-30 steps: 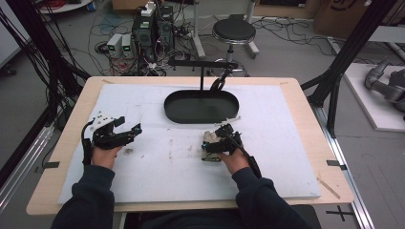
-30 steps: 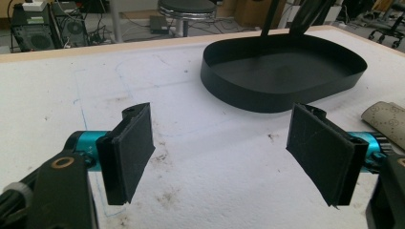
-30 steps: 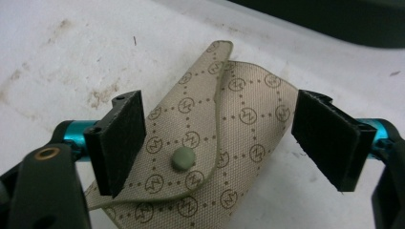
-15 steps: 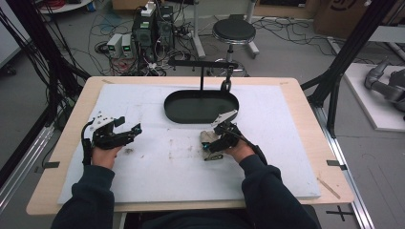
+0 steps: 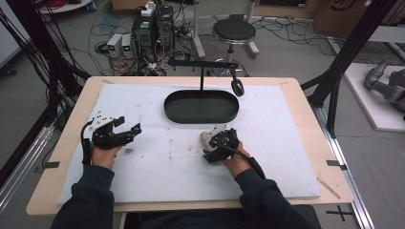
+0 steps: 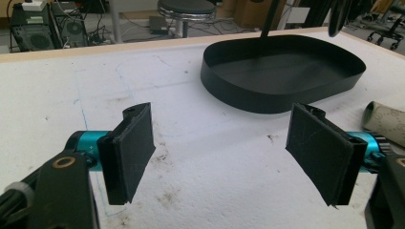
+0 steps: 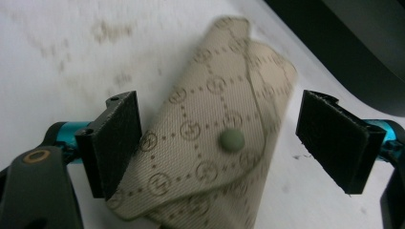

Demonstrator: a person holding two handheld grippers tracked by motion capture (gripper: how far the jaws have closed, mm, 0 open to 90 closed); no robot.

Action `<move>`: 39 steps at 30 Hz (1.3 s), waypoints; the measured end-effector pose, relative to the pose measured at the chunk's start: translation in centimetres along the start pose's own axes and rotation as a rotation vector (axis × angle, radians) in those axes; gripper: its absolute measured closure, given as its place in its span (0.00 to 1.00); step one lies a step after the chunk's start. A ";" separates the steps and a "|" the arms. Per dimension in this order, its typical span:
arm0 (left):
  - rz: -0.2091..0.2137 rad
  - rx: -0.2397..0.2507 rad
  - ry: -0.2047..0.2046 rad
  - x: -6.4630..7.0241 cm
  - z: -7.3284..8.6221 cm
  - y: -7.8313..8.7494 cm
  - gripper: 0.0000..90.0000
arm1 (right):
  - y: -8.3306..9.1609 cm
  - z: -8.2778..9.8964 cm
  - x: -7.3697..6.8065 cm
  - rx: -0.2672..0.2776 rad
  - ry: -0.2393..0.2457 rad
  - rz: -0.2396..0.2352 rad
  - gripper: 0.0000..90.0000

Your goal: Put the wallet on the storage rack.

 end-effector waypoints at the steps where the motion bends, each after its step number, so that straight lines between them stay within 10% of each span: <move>1: 0.001 0.000 0.000 0.0 0.0 0.0 0.27 | 0.2 0.4 0.2 -0.011 0.013 -0.017 0.18; 18: 0.001 -0.001 0.003 0.0 0.0 0.0 0.27 | -1.8 1.9 2.7 0.057 -0.134 -0.215 0.18; 39: 0.001 -0.008 -0.001 0.0 0.1 -0.1 0.27 | 0.2 1.5 3.8 0.151 -0.143 -0.223 0.44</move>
Point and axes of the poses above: each handheld gripper's, and its own axes: y roughly backward along the jaws, z roughly out of its underside, x roughly to its right, the point moved 5 cm from there along -y, roughly forward along the jaws, and after that the axes turned 4 degrees about y, right-handed, at the moved point
